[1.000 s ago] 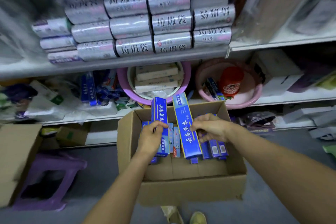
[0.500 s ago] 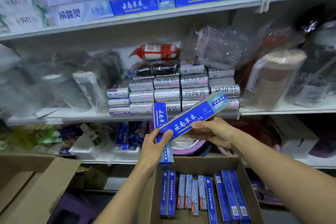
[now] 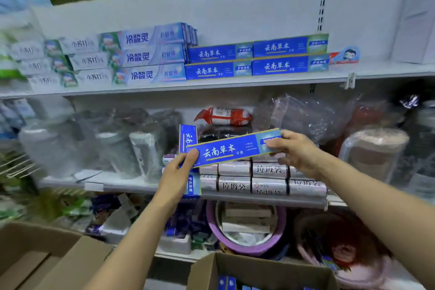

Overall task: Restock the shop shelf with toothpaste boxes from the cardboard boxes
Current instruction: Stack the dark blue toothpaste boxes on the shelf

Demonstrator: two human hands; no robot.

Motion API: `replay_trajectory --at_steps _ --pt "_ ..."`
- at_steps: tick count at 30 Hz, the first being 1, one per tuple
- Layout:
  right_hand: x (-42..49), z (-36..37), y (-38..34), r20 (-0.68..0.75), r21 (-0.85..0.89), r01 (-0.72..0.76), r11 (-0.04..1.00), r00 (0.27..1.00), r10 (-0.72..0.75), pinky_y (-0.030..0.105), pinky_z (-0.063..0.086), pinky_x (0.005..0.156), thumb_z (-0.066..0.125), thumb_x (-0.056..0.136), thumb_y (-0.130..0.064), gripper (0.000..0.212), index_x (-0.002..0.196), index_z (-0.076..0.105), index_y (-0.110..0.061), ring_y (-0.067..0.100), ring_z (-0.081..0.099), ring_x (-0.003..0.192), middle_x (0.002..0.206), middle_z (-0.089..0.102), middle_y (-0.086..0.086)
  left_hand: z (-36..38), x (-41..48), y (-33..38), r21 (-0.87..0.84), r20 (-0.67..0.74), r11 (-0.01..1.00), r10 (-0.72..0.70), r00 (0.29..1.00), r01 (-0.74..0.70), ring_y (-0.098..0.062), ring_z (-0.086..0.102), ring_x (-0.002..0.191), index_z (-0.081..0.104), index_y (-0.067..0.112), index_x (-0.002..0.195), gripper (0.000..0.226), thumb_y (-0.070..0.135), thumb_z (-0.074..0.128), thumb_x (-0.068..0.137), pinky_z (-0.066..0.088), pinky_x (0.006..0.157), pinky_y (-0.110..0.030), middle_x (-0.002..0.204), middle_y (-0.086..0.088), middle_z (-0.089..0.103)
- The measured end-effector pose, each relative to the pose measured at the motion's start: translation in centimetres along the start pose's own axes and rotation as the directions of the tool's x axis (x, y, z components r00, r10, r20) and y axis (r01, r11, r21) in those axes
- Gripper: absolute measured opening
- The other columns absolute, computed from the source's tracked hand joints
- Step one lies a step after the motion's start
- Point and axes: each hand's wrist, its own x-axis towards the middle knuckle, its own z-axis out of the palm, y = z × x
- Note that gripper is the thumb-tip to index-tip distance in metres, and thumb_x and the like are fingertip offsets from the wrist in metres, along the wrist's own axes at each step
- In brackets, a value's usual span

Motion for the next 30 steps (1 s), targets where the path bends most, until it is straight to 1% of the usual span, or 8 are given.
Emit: replay_trajectory --at_steps 4,7,10,12,18,22,26,30 --pt "1.2 -0.5 -4.6 0.096 -0.296 0.047 0.954 0.995 -0.019 0.019 0.027 0.047 0.087 0.056 -0.031 0.064 0.104 0.062 0.003 0.017 0.043 0.058 0.086 0.055 0.016 -1.2 1.0 4.2 -0.013 -0.006 0.991 0.131 0.991 -0.131 -0.011 0.061 0.076 0.067 0.013 0.086 0.030 0.041 0.057 0.093 0.048 0.076 -0.028 0.086 0.002 0.071" --pt "2.4 -0.2 -8.2 0.172 -0.340 0.135 0.931 0.982 -0.080 0.017 0.033 0.046 0.081 0.070 -0.012 0.039 0.106 0.066 -0.010 0.015 0.048 0.059 0.086 0.062 0.012 -1.8 2.5 6.9 0.016 -0.010 0.980 0.198 0.980 -0.198 -0.008 0.059 0.072 0.066 0.018 0.081 0.030 0.044 0.057 0.092 0.046 0.071 -0.025 0.080 0.008 0.070" --pt "3.4 0.5 -11.5 0.173 -0.514 0.238 0.824 0.970 -0.172 0.015 0.037 0.043 0.072 0.083 -0.014 0.024 0.105 0.065 -0.018 0.006 0.045 0.045 0.066 0.062 -0.005 -2.4 4.5 9.6 0.051 -0.032 0.964 0.263 0.964 -0.261 -0.005 0.061 0.069 0.066 0.022 0.080 0.031 0.050 0.058 0.090 0.046 0.068 -0.024 0.079 0.010 0.071" --pt "4.4 0.6 -13.1 0.130 -0.512 0.277 0.813 0.961 -0.245 0.016 0.041 0.043 0.072 0.083 -0.015 0.024 0.105 0.064 -0.020 0.007 0.047 0.041 0.058 0.061 -0.009 -2.5 5.8 10.9 0.064 -0.066 0.950 0.311 0.948 -0.307 0.002 0.060 0.068 0.065 0.023 0.085 0.029 0.050 0.055 0.092 0.046 0.066 -0.020 0.083 0.011 0.070" --pt "8.7 0.9 -15.9 -0.003 -0.455 0.389 0.801 0.899 -0.439 0.018 0.051 0.046 0.073 0.083 -0.013 0.037 0.117 0.062 -0.007 0.010 0.056 0.049 0.084 0.065 0.007 -3.3 9.9 12.9 -0.026 -0.184 0.966 0.248 0.951 -0.257 -0.016 0.057 0.071 0.058 0.030 0.086 0.013 0.032 0.052 0.096 0.047 0.067 -0.030 0.094 -0.003 0.063" --pt "12.7 1.6 -17.5 -0.092 -0.578 0.381 0.722 0.848 -0.522 0.021 0.050 0.043 0.076 0.080 -0.015 0.040 0.116 0.062 -0.005 0.027 0.055 0.060 0.088 0.061 0.019 -4.3 12.0 12.9 -0.055 -0.181 0.977 0.195 0.964 -0.208 -0.018 0.059 0.073 0.058 0.035 0.093 0.020 0.018 0.049 0.096 0.047 0.058 -0.027 0.105 -0.003 0.060" --pt "16.2 3.0 -18.3 -0.127 -0.678 0.307 0.668 0.846 -0.518 0.025 0.049 0.047 0.076 0.080 -0.017 0.034 0.111 0.063 -0.013 0.019 0.050 0.049 0.072 0.055 0.006 -4.6 13.2 12.4 -0.073 -0.147 0.974 0.204 0.968 -0.216 -0.017 0.058 0.071 0.056 0.034 0.095 0.022 0.014 0.048 0.096 0.046 0.056 -0.025 0.100 -0.002 0.061" --pt "18.7 3.4 -18.5 -0.176 -0.693 0.261 0.672 0.843 -0.509 0.030 0.053 0.057 0.076 0.080 -0.020 0.030 0.106 0.062 -0.013 0.017 0.054 0.063 0.080 0.057 0.006 -4.7 14.7 12.4 -0.089 -0.119 0.973 0.204 0.972 -0.215 -0.015 0.057 0.068 0.057 0.034 0.098 0.021 0.014 0.051 0.096 0.047 0.054 -0.026 0.097 0.001 0.060"
